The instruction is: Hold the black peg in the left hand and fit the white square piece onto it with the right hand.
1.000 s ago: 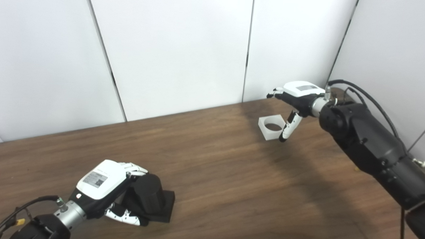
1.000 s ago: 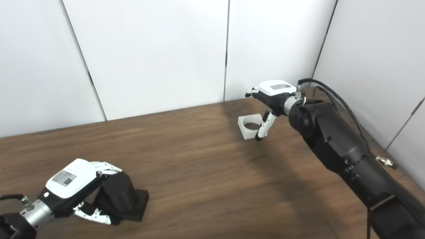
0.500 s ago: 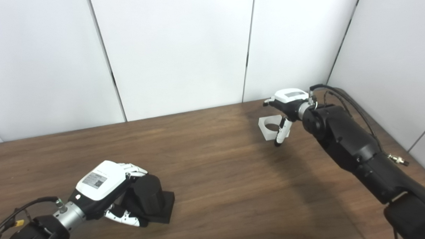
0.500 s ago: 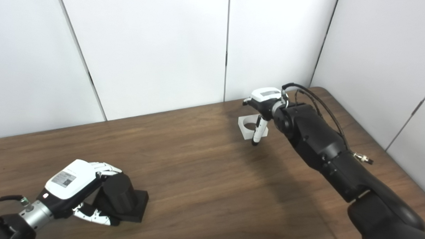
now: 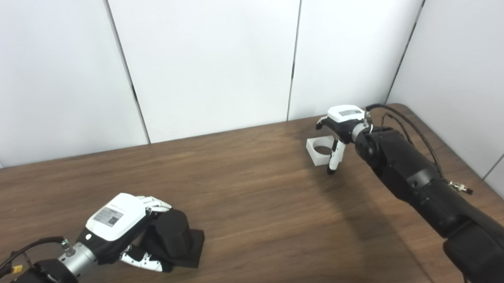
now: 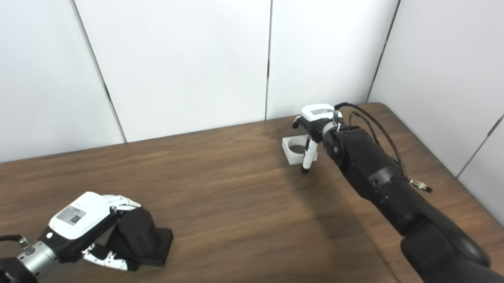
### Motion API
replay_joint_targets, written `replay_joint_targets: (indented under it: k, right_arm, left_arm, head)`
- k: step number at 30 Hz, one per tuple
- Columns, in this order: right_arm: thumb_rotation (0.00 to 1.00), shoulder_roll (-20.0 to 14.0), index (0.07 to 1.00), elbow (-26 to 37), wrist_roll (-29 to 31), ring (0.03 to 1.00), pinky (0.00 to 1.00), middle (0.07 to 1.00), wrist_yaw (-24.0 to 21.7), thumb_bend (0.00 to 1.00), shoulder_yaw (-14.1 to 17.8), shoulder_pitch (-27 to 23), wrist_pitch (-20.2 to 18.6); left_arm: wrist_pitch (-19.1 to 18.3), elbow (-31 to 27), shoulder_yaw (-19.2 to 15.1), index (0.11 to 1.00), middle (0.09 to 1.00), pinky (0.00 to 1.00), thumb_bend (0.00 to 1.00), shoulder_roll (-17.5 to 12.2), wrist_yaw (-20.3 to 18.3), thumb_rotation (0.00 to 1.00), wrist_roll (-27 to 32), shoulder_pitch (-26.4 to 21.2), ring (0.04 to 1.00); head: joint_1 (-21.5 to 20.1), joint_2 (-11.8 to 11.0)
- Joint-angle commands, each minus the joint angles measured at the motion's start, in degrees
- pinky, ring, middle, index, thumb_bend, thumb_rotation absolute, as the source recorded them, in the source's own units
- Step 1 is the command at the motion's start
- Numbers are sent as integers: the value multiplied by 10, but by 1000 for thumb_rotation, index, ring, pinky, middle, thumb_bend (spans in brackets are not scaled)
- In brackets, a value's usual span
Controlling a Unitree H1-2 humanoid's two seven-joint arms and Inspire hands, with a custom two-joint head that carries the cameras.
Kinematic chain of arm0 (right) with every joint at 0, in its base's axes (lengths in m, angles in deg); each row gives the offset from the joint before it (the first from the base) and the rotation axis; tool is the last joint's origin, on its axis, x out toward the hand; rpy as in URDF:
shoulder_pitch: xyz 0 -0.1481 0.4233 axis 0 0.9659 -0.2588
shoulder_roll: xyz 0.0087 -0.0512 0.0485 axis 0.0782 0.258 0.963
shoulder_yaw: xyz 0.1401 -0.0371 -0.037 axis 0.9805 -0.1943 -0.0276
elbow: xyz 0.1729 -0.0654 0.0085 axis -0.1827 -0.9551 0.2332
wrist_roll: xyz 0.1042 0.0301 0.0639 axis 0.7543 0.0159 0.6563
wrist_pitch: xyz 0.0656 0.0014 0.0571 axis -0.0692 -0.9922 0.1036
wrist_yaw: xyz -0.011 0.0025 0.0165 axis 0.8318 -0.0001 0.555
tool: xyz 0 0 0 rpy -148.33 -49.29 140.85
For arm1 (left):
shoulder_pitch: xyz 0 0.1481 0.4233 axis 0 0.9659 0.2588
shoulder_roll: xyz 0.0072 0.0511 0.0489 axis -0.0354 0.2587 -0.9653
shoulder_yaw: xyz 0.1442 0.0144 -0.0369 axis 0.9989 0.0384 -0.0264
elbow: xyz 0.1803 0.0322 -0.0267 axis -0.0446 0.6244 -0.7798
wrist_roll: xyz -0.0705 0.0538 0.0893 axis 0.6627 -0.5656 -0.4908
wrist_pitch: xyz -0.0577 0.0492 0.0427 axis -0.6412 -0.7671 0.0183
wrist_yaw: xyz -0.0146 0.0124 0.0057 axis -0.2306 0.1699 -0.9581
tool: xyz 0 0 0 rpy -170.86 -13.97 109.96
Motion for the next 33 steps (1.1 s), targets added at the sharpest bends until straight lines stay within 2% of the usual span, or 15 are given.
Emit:
replay_joint_targets:
  k: [1,6,7,11,27,28,29,33]
  right_arm:
    - [196,-8,819,-13,-5,898,863,901,20,862,-5,-14,11]
    - [201,-17,780,-27,-5,886,855,887,34,850,-10,-13,27]
    - [199,-19,743,-24,-6,884,858,884,32,849,-11,-12,27]
    - [193,-26,693,-17,-9,886,861,883,23,840,-15,-8,28]
    - [222,-42,575,-6,-15,860,850,830,-16,792,-24,-8,0]
    - [182,-43,526,-3,-17,859,854,827,-22,632,-26,-8,-3]
    - [168,-45,510,0,-18,857,853,824,-26,578,-27,-8,-4]
    - [155,-50,495,8,-24,835,851,790,-46,521,-34,-10,-17]
  left_arm:
    - [13,6,8,486,748,691,524,-28,-33,57,-24,16,759]
    - [10,2,8,486,758,708,524,-29,-50,55,-14,18,768]
    - [11,1,8,486,759,708,524,-29,-49,56,-15,18,769]
    - [12,0,7,486,755,701,524,-29,-48,56,-18,19,767]
    - [18,2,1,486,750,698,524,-29,-44,56,-19,19,762]
    - [19,1,1,486,749,696,524,-30,-43,56,-19,19,760]
    - [19,1,0,486,748,695,524,-30,-43,56,-19,20,758]
    - [23,5,-1,485,745,692,524,-30,-36,57,-21,20,756]
  head:
    - [-1,2]
    - [-3,3]
    - [-3,3]
    - [-3,3]
    - [-1,13]
    - [-1,13]
    - [0,14]
    - [0,16]
